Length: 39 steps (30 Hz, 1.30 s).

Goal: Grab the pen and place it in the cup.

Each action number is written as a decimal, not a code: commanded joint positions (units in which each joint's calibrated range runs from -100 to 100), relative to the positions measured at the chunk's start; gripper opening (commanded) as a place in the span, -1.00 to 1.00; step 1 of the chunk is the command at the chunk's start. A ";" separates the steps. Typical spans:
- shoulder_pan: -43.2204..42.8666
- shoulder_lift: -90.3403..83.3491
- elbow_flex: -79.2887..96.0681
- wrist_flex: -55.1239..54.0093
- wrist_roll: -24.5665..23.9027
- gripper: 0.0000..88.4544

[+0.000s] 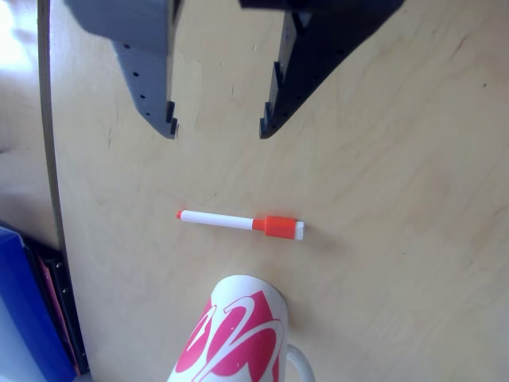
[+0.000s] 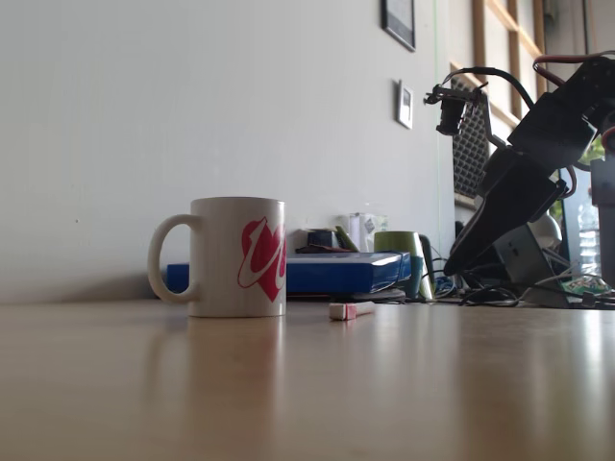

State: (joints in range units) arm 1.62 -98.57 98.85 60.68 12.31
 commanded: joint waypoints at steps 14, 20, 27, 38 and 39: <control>-0.25 -0.60 -1.38 0.18 -0.01 -0.19; -0.08 -0.44 -1.47 0.18 -0.01 -0.12; -0.75 4.79 -3.01 -1.97 -0.01 -0.08; -1.50 33.34 -11.79 -17.45 0.56 -0.08; -1.50 35.75 -13.15 -18.05 0.56 -0.08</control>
State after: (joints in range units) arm 0.66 -70.11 91.40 45.76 12.55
